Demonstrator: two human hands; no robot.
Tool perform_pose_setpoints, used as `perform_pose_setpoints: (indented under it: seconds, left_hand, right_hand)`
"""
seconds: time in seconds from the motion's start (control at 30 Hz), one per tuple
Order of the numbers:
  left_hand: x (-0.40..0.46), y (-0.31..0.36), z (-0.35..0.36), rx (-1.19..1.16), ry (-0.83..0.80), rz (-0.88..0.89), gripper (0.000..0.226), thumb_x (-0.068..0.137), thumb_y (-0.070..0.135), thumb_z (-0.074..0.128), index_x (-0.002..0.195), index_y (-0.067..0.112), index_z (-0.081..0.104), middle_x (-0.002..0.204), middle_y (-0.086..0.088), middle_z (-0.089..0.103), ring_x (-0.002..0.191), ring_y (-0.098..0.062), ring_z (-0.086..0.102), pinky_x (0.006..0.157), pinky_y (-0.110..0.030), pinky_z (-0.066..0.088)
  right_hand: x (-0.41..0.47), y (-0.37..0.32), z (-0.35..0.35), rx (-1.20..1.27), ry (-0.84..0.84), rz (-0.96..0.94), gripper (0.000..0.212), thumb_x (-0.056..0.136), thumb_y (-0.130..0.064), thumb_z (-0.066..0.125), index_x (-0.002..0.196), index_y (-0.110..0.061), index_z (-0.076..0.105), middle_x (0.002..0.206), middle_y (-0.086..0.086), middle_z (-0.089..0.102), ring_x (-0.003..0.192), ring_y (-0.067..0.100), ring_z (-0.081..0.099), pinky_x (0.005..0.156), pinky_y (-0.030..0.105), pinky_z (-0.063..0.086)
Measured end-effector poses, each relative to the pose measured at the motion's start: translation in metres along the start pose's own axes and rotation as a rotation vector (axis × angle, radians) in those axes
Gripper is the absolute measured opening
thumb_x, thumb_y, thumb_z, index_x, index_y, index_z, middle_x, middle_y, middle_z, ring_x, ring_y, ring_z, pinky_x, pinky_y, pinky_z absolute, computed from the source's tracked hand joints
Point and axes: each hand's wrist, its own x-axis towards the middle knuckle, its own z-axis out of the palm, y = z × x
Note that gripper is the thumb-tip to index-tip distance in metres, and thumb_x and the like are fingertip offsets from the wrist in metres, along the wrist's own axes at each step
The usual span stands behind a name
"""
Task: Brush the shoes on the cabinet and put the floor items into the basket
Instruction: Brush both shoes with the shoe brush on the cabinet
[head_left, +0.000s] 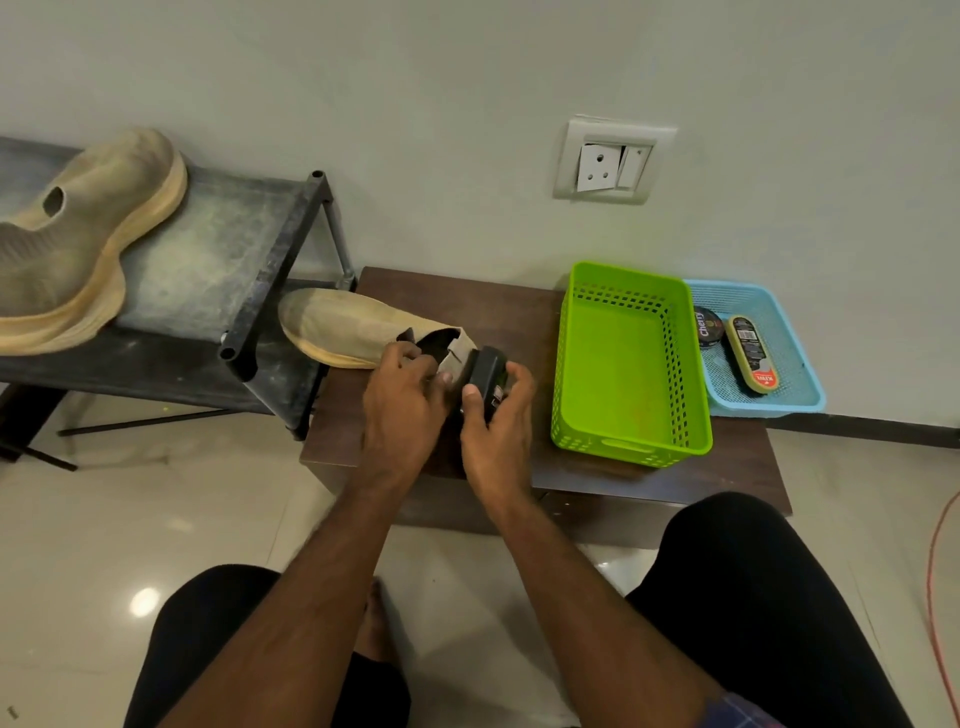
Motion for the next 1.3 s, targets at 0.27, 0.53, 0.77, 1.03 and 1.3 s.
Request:
perform_pose_setpoints:
  seconds: [0.27,0.53,0.77,1.03,1.3]
  left_hand:
    - [0.002,-0.026,-0.007,-0.253,-0.002,-0.021,0.018,0.088,0.005,0.073,0.074,0.006,0.063,0.127,-0.005,0.061,0.111,-0.015,0.058,0.084,-0.021,0.046]
    - [-0.014,-0.045,-0.035,-0.786,-0.117,-0.279,0.015,0.076,0.018,0.065,0.061,0.018,0.064,0.115,-0.010,0.071,0.103,-0.032,0.066,0.074,-0.049,0.051]
    - [-0.031,-0.042,-0.044,-0.440,-0.095,-0.467,0.100,0.042,0.075,0.086,0.123,0.033,0.046,0.130,-0.004,0.050,0.117,-0.019,0.053,0.097,-0.047,0.052]
    - [-0.022,-0.044,-0.046,-0.411,-0.201,-0.581,0.149,0.022,0.075,0.090,0.152,0.033,0.031,0.154,-0.001,0.046,0.140,-0.023,0.045,0.111,-0.051,0.045]
    - [-0.023,-0.029,-0.037,-0.294,-0.162,-0.415,0.072,0.050,0.043,0.100,0.107,0.014,0.066,0.099,0.007,0.068,0.095,-0.016,0.065,0.070,-0.030,0.054]
  right_hand:
    - [0.021,-0.012,0.000,-0.034,0.025,0.310,0.048,0.095,-0.033,0.060,0.134,-0.019,0.037,0.130,0.013,0.057,0.116,0.035,0.058,0.099,0.046,0.046]
    - [0.011,-0.019,-0.031,0.018,-0.097,-0.089,0.041,0.096,-0.035,0.060,0.133,-0.040,0.045,0.124,0.001,0.051,0.106,0.013,0.057,0.095,0.036,0.051]
    - [-0.007,-0.027,-0.028,-0.018,-0.271,-0.213,0.044,0.094,-0.035,0.063,0.135,-0.042,0.049,0.129,-0.006,0.052,0.107,0.000,0.054,0.086,0.022,0.049]
    - [0.010,-0.031,-0.031,-0.421,-0.326,-0.550,0.053,0.089,-0.026,0.070,0.138,-0.032,0.051,0.121,0.000,0.047,0.110,0.014,0.045,0.090,0.024,0.044]
    - [0.123,-0.047,0.004,-0.517,-0.254,-0.362,0.045,0.092,-0.026,0.065,0.135,-0.028,0.051,0.124,0.013,0.054,0.117,0.032,0.052,0.097,0.037,0.044]
